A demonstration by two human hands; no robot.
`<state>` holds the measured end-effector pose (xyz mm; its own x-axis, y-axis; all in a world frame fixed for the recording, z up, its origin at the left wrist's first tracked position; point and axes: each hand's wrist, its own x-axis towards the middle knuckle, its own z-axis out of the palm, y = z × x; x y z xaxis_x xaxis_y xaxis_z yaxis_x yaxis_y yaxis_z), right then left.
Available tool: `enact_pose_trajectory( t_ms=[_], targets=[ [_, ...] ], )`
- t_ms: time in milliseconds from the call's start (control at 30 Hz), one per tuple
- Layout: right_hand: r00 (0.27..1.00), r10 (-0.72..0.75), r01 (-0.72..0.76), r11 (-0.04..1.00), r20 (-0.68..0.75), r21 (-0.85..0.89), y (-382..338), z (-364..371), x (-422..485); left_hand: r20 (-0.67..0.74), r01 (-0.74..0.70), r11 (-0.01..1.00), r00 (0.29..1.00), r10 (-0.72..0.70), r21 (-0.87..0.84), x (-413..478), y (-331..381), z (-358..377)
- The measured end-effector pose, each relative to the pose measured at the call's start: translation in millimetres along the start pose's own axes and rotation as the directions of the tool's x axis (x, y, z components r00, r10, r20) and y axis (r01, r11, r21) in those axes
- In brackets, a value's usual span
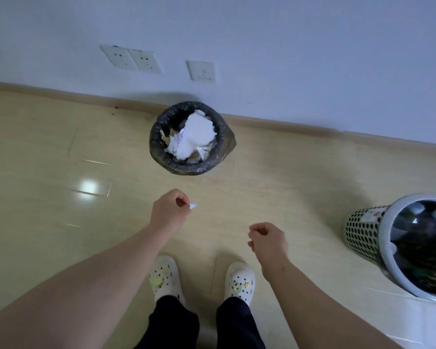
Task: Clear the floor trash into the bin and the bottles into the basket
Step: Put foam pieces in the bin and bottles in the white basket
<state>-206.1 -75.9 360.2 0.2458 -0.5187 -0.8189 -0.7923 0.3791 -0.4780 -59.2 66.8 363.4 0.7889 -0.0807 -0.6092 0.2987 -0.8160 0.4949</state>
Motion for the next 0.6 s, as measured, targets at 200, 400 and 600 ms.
enact_pose_trajectory(
  t_ms=[200,400,600],
  targets=[
    [0.995,0.093,-0.092,0.995,-0.022,0.044,-10,-10,1,0.058,0.068,0.995,0.996,-0.064,-0.079,-1,28,7],
    [0.995,0.102,-0.102,0.994,0.006,0.035,-48,25,28,0.067,0.179,0.974,0.983,-0.171,-0.138,50,41,-8],
    [0.991,0.135,-0.135,0.991,0.002,-0.010,-106,88,55,0.092,0.242,0.951,0.969,-0.228,-0.192,129,53,-32]
  ],
)
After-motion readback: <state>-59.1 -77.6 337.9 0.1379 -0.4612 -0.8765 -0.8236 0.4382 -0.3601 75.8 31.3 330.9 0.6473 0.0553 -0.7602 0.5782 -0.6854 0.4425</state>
